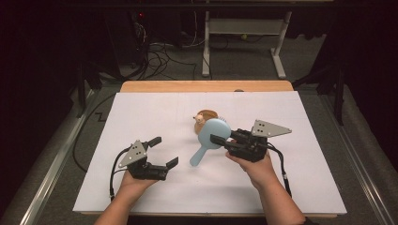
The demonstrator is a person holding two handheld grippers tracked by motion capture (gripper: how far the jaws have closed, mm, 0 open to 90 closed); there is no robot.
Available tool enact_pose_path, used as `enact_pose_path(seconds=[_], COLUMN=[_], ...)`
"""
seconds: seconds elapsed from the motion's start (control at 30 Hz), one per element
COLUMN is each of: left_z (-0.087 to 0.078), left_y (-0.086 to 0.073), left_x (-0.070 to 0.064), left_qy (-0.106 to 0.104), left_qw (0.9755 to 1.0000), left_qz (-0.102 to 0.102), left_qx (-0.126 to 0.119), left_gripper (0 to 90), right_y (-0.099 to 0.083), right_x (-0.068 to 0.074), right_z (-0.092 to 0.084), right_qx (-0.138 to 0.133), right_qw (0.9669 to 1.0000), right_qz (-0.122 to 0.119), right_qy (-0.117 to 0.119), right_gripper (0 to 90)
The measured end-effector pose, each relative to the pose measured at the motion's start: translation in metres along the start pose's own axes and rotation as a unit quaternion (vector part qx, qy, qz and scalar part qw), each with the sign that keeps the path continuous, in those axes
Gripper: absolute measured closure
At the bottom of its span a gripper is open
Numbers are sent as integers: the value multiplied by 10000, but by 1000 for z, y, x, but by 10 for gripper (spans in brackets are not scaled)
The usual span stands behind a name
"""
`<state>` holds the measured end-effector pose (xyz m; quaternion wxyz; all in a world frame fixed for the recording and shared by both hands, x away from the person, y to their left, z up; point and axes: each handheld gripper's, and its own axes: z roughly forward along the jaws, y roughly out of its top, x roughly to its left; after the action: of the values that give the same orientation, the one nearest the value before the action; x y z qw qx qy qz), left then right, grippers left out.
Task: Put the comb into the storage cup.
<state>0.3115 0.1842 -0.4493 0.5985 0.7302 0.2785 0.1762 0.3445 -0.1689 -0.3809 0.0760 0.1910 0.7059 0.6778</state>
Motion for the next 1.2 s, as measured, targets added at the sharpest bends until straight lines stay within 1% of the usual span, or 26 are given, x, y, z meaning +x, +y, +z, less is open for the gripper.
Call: enact_pose_path(seconds=[0.03,0.1,0.13,0.2,0.33,0.5,0.6,0.73,0.87,0.93,1.0,1.03,1.13,1.2], left_z=[-1,-3,-4,-6,-10,-17,-20,-25,-27,-28,-28,-29,-31,-34], left_y=[0,-1,-1,-1,-3,-5,-5,-6,-6,-6,-7,-8,-10,-11], left_x=[1,3,4,5,8,12,15,17,17,17,18,18,20,21], left_qy=[21,62,77,114,172,241,315,446,519,545,561,550,574,641], left_qw=[10000,10000,10000,9999,9998,9997,9994,9990,9986,9984,9983,9984,9982,9978], left_qz=[-6,-15,-21,-16,26,-5,-29,-13,12,17,-25,-49,-137,-150], left_qx=[0,-13,-23,-19,-2,52,116,91,107,152,157,156,102,81], left_gripper=[31,31,31,31,32,34,37,38,38,40,40,40,42,43], right_y=[0,1,1,2,2,1,1,2,2,2,2,2,2,2], right_x=[0,-2,-2,-3,-2,-4,-5,-4,-3,-3,-4,-3,-3,-3], right_z=[-2,-6,-9,-13,-20,-30,-37,-44,-50,-53,-56,-58,-63,-66], right_qx=[-29,-28,-31,-34,-59,-115,-179,-201,-207,-217,-230,-240,-287,-296], right_qw=[10000,9999,9998,9997,9991,9981,9970,9953,9939,9929,9921,9912,9897,9883], right_qz=[-33,-10,-24,-23,-107,-124,-175,-253,-291,-304,-324,-372,-403,-433], right_qy=[-67,-110,-189,-240,-403,-589,-726,-908,-1044,-1125,-1186,-1247,-1346,-1431], right_gripper=[692,692,692,692,691,690,690,689,686,685,686,685,686,685])
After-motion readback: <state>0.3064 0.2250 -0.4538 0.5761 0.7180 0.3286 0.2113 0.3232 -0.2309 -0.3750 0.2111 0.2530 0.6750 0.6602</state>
